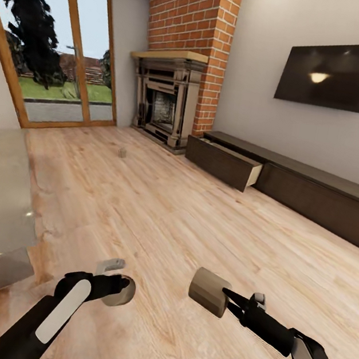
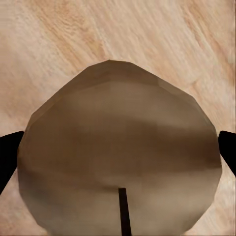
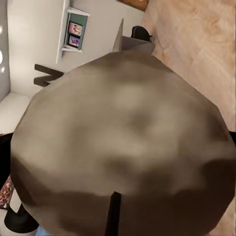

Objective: Place each of the two pumpkins and all three candles from the living room inside a cabinet in the living room (use any cabinet), then make sure every cabinet is closed, and position the cauldron so it is next to a table in the living room.

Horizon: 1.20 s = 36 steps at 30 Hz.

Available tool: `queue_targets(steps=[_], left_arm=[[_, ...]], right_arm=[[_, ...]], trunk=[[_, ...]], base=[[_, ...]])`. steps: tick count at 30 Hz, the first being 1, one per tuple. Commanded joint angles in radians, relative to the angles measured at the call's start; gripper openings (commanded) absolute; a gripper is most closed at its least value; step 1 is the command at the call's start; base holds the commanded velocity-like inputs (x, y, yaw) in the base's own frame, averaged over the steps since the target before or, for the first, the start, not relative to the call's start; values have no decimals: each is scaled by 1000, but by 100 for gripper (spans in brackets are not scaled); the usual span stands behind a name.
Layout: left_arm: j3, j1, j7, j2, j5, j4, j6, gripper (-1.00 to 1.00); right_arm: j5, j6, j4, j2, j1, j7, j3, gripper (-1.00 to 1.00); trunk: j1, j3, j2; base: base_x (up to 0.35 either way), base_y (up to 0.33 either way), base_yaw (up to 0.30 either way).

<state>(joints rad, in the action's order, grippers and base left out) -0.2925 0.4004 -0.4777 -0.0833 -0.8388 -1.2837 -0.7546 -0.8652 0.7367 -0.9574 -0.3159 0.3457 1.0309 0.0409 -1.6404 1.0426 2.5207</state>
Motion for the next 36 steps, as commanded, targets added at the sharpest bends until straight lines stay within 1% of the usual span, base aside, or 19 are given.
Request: queue_targets(steps=[1, 4, 6, 11, 16, 17, 26, 32, 36], left_arm=[[-2, 1, -11, -1, -11, -2, 0, -100], [-1, 1, -11, -1, -11, -2, 0, -100], [-2, 1, -11, -1, -11, -2, 0, -100], [-2, 1, -11, -1, -10, -2, 0, -100], [-2, 1, -11, -1, -10, -2, 0, -100], [-2, 1, -12, -1, -10, -2, 0, -100], [-2, 1, -12, -1, -11, -2, 0, -100], [-1, 1, -11, -1, -11, -1, 0, -100], [-1, 1, -11, -1, -11, -1, 0, -100]], right_arm=[[-12, 9, 0, -1, 1, -1, 2, -100], [-12, 9, 0, 3, 1, -2, 2, -100], [-12, 9, 0, 0, 1, -2, 2, -100], [-13, 9, 0, -2, 1, 0, 2, -100], [-12, 9, 0, -1, 1, -1, 2, -100], [-11, 9, 0, 4, 1, -1, 2, -100], [-12, 9, 0, 4, 1, -2, 2, -100], [-11, 10, 1, 6, 1, -1, 2, -100], [-11, 10, 2, 4, 1, 0, 2, -100]], trunk=[[0, 0, 0], [0, -2, 0], [0, -3, 0], [0, -3, 0], [0, -3, 0], [0, -3, 0], [0, -3, 0], [0, -7, 0], [0, -7, 0]], base=[[282, -203, -224], [299, -163, -172], [311, -132, -48], [314, -121, -9], [315, -119, 0], [315, -119, 0], [315, -137, -3], [325, -86, -154], [338, -9, -37]])
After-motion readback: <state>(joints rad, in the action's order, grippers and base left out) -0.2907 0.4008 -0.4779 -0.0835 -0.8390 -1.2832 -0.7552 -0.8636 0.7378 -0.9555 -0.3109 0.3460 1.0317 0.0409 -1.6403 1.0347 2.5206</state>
